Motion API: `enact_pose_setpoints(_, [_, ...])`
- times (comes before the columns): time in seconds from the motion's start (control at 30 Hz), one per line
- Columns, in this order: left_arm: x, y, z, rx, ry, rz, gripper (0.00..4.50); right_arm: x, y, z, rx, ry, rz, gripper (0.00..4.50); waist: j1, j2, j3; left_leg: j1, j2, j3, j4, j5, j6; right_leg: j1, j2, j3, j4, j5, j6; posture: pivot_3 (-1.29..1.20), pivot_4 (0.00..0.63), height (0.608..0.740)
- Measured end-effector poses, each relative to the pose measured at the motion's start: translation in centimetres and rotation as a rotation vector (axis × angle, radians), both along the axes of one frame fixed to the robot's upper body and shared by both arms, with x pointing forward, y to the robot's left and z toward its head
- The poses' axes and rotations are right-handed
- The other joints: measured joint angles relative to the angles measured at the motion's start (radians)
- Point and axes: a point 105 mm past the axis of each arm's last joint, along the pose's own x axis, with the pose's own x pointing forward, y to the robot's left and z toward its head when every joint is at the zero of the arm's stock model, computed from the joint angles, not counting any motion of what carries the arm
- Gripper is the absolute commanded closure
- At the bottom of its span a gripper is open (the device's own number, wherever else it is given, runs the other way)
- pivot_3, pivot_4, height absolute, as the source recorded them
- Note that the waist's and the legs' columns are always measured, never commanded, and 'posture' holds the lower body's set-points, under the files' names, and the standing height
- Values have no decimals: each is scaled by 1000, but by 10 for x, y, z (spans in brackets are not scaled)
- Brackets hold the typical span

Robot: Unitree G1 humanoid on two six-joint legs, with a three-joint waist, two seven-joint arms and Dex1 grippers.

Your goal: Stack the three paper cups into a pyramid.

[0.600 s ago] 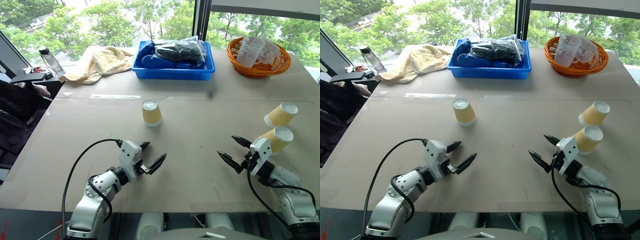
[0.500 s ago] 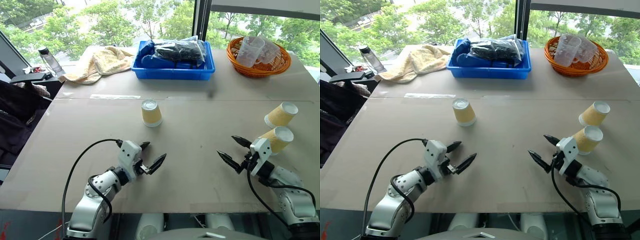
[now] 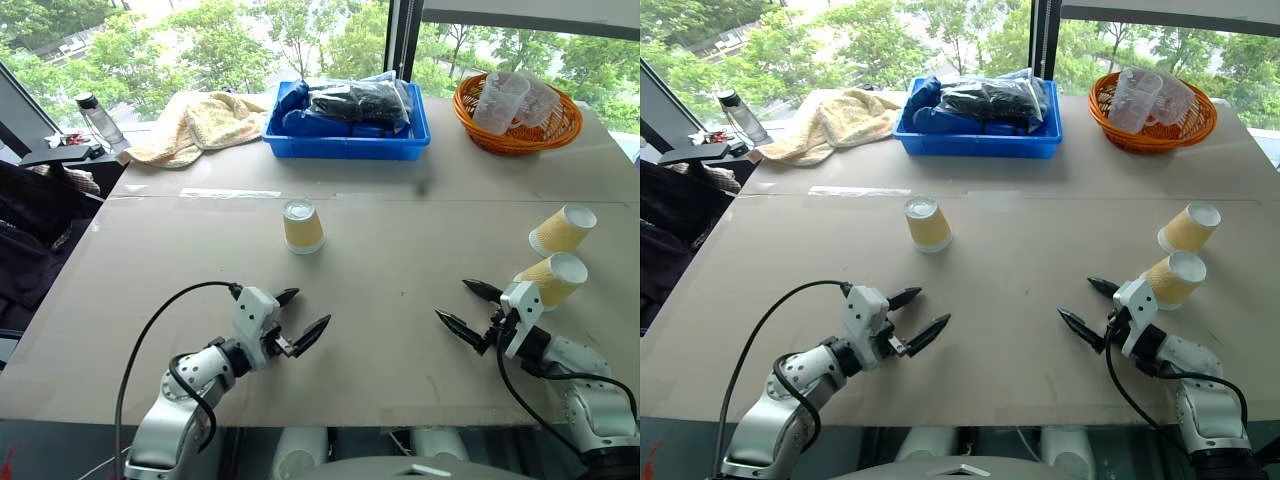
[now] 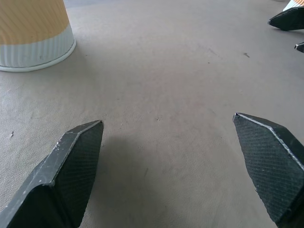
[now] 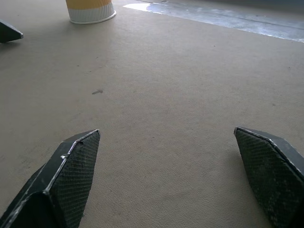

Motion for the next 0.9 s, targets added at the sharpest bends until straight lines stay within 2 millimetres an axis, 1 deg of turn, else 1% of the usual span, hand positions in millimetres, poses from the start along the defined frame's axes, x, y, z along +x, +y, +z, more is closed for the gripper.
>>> enact_pose_setpoints(0.2, [1,0,1,1,-6,-2,13,0,0,0,-1,-2,-3,0,0,0,0,0,0,0,0,0,0,0,0,0,0,0,0,0,150,733])
enact_pose_setpoints(0.33, [7,-1,9,12,-40,-16,13,2,1,3,6,-19,-6,0,0,0,0,0,0,0,0,0,0,0,0,0,0,0,0,0,150,733])
enact_pose_setpoints(0.47, [14,-5,23,17,-78,-67,13,7,1,21,35,-79,0,0,1,0,0,0,-1,0,0,0,0,0,0,0,0,0,0,0,150,733])
enact_pose_setpoints(0.53, [19,-13,41,3,-118,-133,13,8,-6,38,47,-137,0,0,3,0,1,-1,-1,-1,1,0,0,0,0,0,0,0,0,0,150,733])
enact_pose_setpoints(0.6, [22,-23,62,1,-178,-213,13,9,-12,59,55,-206,-1,0,2,0,2,-1,-2,-1,2,0,0,1,0,0,0,1,1,0,150,733])
enact_pose_setpoints(0.63, [21,-30,76,11,-214,-280,13,10,-17,74,58,-250,-15,0,1,0,2,-2,-2,-1,2,0,0,1,0,0,0,1,1,0,150,733])
enact_pose_setpoints(0.73, [17,-40,94,9,-248,-385,13,8,-34,96,48,-308,-71,0,0,0,2,-1,-3,-1,2,0,0,2,0,0,-1,1,1,0,150,733])
enact_pose_setpoints(0.77, [16,-46,100,16,-246,-439,13,6,-46,101,25,-318,-109,0,4,0,2,-1,-3,-1,2,0,0,2,1,-1,-1,1,2,0,150,733])
enact_pose_setpoints(0.8, [15,-51,110,25,-262,-493,13,4,-66,108,-8,-339,-180,0,6,0,2,-2,-4,0,2,0,0,3,1,-3,-1,1,3,0,150,733])
enact_pose_setpoints(0.83, [14,-52,112,24,-267,-503,13,3,-71,110,-14,-344,-201,0,6,0,2,-1,-4,0,2,0,0,3,1,-3,-1,1,3,0,150,733])
enact_pose_setpoints(0.87, [13,-58,117,43,-271,-563,13,-1,-91,109,-33,-340,-284,0,6,0,3,-1,-4,0,2,0,0,5,1,-3,-1,1,3,0,150,733])
enact_pose_setpoints(0.9, [12,-60,119,51,-274,-589,13,-3,-101,106,-43,-326,-325,0,5,-1,3,0,-4,0,2,0,0,5,2,-3,-2,1,3,0,150,733])
